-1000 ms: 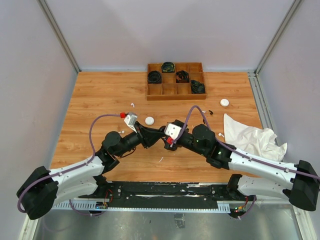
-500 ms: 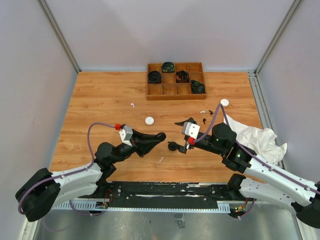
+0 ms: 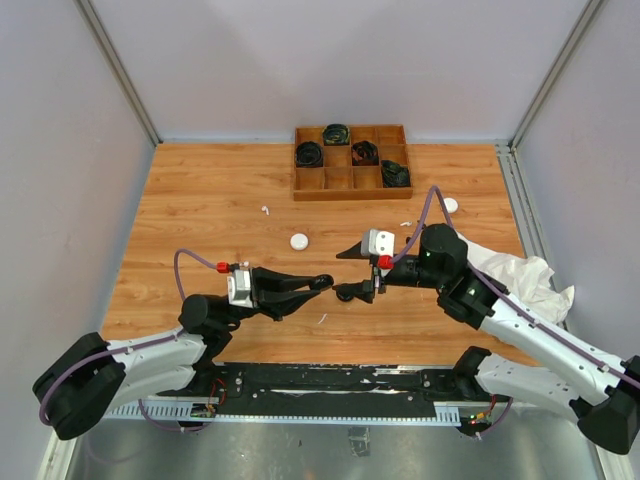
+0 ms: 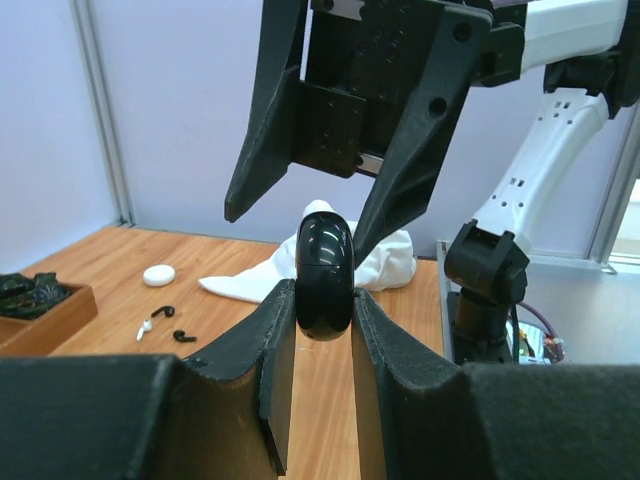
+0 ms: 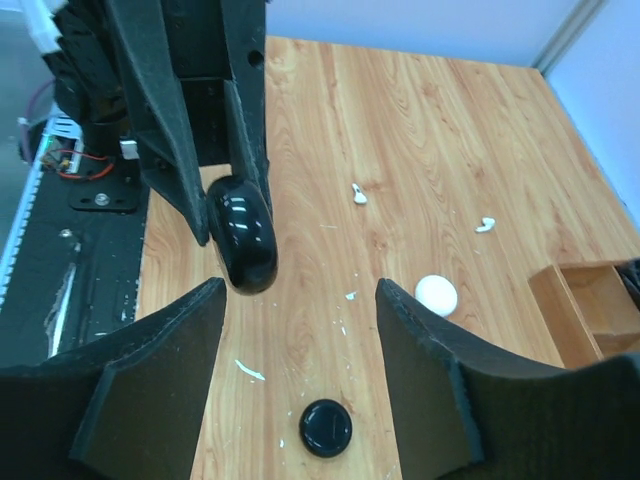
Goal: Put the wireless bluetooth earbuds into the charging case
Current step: Pick up the charging case at the center of the board.
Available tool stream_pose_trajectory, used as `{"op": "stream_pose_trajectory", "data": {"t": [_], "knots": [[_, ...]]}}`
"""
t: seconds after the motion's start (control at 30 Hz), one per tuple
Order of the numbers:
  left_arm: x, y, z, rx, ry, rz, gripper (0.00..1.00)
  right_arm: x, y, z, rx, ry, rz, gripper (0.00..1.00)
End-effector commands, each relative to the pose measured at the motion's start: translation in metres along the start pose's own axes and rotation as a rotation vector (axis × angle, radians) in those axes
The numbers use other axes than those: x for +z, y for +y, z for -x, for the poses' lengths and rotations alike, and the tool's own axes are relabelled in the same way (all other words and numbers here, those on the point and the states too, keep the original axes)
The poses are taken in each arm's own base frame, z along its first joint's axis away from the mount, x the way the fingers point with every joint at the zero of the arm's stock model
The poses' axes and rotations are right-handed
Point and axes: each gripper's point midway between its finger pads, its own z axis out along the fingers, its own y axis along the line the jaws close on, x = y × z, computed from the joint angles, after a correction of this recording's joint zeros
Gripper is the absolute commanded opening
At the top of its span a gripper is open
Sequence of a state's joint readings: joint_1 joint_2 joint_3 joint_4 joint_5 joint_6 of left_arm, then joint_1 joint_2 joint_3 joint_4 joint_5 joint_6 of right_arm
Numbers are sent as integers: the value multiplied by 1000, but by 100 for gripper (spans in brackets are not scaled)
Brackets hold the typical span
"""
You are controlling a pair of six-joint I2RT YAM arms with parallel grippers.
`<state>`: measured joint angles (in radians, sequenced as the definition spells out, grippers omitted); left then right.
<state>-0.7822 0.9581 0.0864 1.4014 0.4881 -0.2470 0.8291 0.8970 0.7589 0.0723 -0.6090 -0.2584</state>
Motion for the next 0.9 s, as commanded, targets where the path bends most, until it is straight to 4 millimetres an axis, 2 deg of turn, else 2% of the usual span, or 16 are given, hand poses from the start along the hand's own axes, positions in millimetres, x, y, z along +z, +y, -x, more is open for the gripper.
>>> {"op": "stream_pose_trajectory", "data": {"t": [0.0,0.2,0.43,0.7,0.87], "knots": [[2,-12,12,65,-47,-71,0,-2,14,29,10,-60,119,61],[4,-12,17,69,-62,-70,0,2,24,30,30,-49,203,54],[5,-16,20,58,-66,-95,0,7,27,27,55,-35,244,49],[6,-15,15,56,-47,-96,0,9,27,26,61,-13,268,33],[6,-9,2,36,20,-69,14,8,25,25,71,23,265,20]]}}
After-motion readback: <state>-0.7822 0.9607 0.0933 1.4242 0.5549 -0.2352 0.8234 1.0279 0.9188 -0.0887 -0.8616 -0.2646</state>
